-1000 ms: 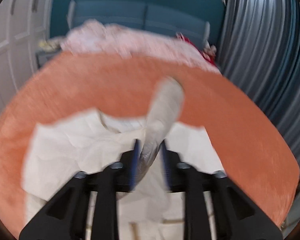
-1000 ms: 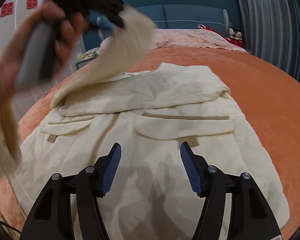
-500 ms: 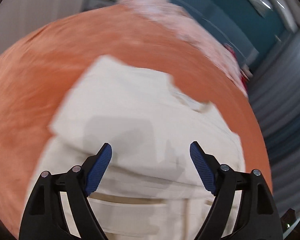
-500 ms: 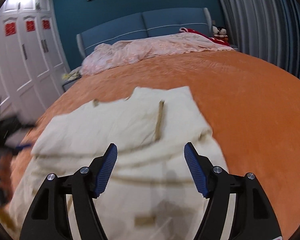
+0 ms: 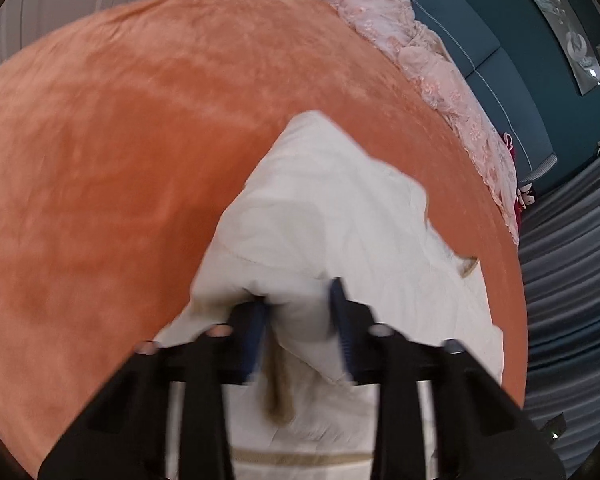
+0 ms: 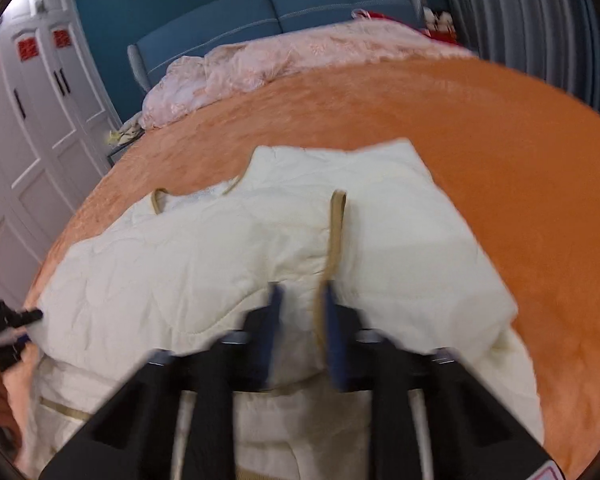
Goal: Fold large clothes
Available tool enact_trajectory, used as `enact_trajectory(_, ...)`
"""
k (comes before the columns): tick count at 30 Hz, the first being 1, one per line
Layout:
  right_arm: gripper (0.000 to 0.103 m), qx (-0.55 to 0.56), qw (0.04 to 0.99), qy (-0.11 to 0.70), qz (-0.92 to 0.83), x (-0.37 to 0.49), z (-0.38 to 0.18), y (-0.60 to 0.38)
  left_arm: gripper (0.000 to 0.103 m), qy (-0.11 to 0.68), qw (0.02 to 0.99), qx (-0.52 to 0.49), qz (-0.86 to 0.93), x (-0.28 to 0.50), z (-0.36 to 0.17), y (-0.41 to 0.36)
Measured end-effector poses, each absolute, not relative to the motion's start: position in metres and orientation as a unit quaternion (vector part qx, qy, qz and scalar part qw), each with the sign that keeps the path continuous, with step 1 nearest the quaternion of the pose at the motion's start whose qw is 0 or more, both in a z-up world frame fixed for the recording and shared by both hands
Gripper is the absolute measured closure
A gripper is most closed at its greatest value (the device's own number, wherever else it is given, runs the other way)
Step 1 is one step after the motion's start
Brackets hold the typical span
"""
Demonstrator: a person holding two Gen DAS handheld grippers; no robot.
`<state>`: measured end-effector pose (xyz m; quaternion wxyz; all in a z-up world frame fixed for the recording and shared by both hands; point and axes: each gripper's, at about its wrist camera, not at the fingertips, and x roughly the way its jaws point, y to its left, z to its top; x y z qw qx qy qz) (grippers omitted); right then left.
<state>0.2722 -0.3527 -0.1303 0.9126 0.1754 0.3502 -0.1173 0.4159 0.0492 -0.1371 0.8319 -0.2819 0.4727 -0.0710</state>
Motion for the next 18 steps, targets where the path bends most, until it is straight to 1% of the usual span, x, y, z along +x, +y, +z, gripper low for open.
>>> enact_trajectory(1,0.1,0.171,0.917,0.341,-0.114,0.272,-0.125,-0.35,0.086,0.464,0.837,-0.279,-0.074,0.418,-0.132,0.049)
enact_trajectory(3,0.1,0.157,0.934,0.297,-0.118,0.265,-0.104,-0.347,0.089,0.437,0.854,-0.269,-0.084,0.423,-0.115,0.045)
enact_trajectory(6,0.101,0.146,0.954,0.228,-0.132,0.25,-0.071,-0.347,0.089,0.386,0.879,-0.26,-0.107,0.425,-0.088,0.036)
enact_trajectory(8,0.101,0.142,0.958,0.203,-0.145,0.243,-0.062,-0.349,0.089,0.368,0.885,-0.26,-0.119,0.425,-0.083,0.031)
enact_trajectory(9,0.101,0.14,0.957,0.205,-0.149,0.242,-0.065,-0.351,0.088,0.364,0.887,-0.257,-0.12,0.425,-0.086,0.027)
enact_trajectory(10,0.101,0.139,0.953,0.225,-0.152,0.245,-0.074,-0.354,0.088,0.37,0.889,-0.246,-0.113,0.427,-0.093,0.023)
enact_trajectory(14,0.101,0.156,0.923,0.315,-0.154,0.259,-0.123,-0.364,0.089,0.431,0.874,-0.21,-0.079,0.437,-0.144,0.009)
enact_trajectory(18,0.101,0.164,0.911,0.346,-0.154,0.262,-0.144,-0.367,0.088,0.437,0.882,-0.164,-0.067,0.432,-0.169,-0.001)
